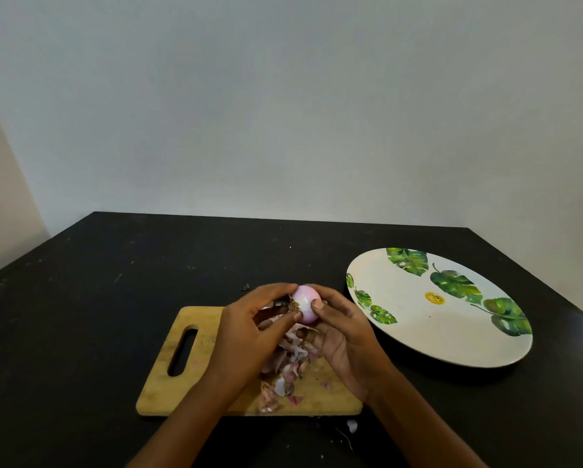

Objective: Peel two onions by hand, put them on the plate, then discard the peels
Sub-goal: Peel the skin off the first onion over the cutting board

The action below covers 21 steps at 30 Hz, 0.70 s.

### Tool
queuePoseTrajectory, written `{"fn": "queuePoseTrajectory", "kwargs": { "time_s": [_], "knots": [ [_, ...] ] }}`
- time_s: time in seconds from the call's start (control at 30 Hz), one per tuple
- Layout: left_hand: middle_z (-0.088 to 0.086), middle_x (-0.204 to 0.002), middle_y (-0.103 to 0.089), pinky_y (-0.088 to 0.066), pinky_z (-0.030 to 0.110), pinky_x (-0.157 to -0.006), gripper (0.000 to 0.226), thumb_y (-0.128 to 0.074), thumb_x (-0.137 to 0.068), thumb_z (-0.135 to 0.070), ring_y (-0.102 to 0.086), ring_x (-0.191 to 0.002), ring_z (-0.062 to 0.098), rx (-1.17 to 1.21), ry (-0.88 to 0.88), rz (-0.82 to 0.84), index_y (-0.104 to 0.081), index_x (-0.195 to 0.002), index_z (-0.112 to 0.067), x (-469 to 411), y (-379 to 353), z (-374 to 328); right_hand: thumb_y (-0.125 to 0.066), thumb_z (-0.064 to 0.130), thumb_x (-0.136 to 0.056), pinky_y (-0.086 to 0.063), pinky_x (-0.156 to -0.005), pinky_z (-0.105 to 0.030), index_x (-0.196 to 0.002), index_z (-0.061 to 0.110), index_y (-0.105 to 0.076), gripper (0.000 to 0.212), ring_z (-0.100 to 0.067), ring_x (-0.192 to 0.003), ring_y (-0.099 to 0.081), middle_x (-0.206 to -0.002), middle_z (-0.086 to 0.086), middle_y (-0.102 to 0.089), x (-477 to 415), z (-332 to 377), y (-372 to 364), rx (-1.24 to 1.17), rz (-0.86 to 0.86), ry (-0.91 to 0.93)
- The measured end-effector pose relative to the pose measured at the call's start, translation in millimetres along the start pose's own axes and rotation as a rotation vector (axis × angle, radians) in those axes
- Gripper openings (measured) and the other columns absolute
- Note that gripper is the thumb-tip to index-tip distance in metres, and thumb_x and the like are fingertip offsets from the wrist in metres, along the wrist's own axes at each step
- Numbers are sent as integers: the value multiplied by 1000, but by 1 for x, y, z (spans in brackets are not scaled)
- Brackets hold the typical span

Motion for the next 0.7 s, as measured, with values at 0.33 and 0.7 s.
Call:
{"fn": "queuePoseTrajectory", "kwargs": {
  "time_s": [0.33, 0.7],
  "knots": [
    [-18, -73, -69, -48, 7, -66, 31, -75, -71, -3, -65, -77, -2, 9, 88, -116, -67, -78, -33, 1, 10, 6, -75, 15, -76, -57, -83, -37, -112, 10, -65, 37, -31, -99, -69, -116, -19, -66, 2, 3, 1, 118, -24, 75],
    [1, -74, -72, -52, 14, -62, 19, -78, -63, 5, -67, -71, 11, 120, 208, 119, -70, -61, -12, -6, 9, 9, -70, 13, -82, -57, -81, -32, -111, 4, -65, 31, -30, -104, -68, -112, -16, -69, 3, 2, -6, 191, 119, 43]
  ]
}}
Point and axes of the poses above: each hand's wrist, its own x-axis away from the middle knuckle, its own y-axis out of the back of the hand, z = x × y, the point moved 8 cm from there along -x, towards the middle knuckle
